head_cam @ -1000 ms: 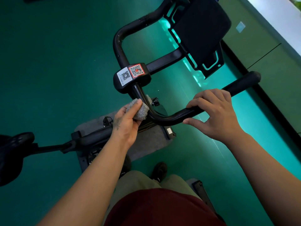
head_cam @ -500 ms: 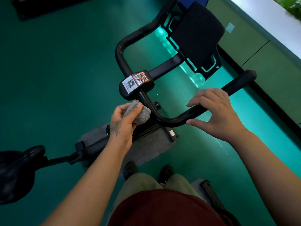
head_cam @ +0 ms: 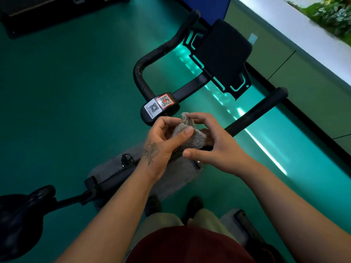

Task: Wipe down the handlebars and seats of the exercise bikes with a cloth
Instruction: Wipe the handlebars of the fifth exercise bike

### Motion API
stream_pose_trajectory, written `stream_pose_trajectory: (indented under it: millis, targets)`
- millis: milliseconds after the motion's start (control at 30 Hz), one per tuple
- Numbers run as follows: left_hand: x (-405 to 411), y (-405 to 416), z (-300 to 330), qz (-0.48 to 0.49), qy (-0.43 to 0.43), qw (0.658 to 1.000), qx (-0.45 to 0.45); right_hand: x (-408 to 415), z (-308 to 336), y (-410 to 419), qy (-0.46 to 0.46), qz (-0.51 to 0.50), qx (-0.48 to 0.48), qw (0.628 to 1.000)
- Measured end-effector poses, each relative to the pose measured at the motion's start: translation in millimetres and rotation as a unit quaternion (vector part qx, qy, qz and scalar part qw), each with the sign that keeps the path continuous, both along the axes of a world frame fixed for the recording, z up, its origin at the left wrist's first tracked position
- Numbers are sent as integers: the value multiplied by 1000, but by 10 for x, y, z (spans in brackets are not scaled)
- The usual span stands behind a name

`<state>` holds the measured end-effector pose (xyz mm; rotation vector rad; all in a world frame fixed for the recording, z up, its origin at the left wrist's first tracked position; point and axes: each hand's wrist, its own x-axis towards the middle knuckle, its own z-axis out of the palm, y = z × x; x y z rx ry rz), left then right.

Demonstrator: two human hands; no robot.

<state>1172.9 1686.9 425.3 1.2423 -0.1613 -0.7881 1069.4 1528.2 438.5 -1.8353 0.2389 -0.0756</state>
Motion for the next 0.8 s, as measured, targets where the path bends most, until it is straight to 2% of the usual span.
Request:
stream_pose_trajectory:
  millis: [200, 267, 367, 433, 567, 633, 800]
  targets:
    - [142, -47, 54, -80, -56, 995, 9, 129, -117, -15, 7, -125, 57, 990]
    - [248, -32, 51, -82, -102, 991, 41, 161, -152, -58, 8, -155, 35, 987]
    - [444, 23, -47, -35, -204, 975, 87, 219, -178, -140, 22, -195, -18, 980]
    - [558, 77, -114, -6, -295, 946, 133, 281, -199, -198, 40, -204, -55, 977]
    - [762, 185, -264, -2, -505, 837, 209, 472, -283, -269, 70, -206, -70, 974]
    - [829, 217, -376, -29, -531, 818, 220, 571, -336, -276, 83, -195, -72, 975]
    - [824, 264, -540, -104, -509, 824, 228, 787, -435, -255, 84, -170, -72, 979]
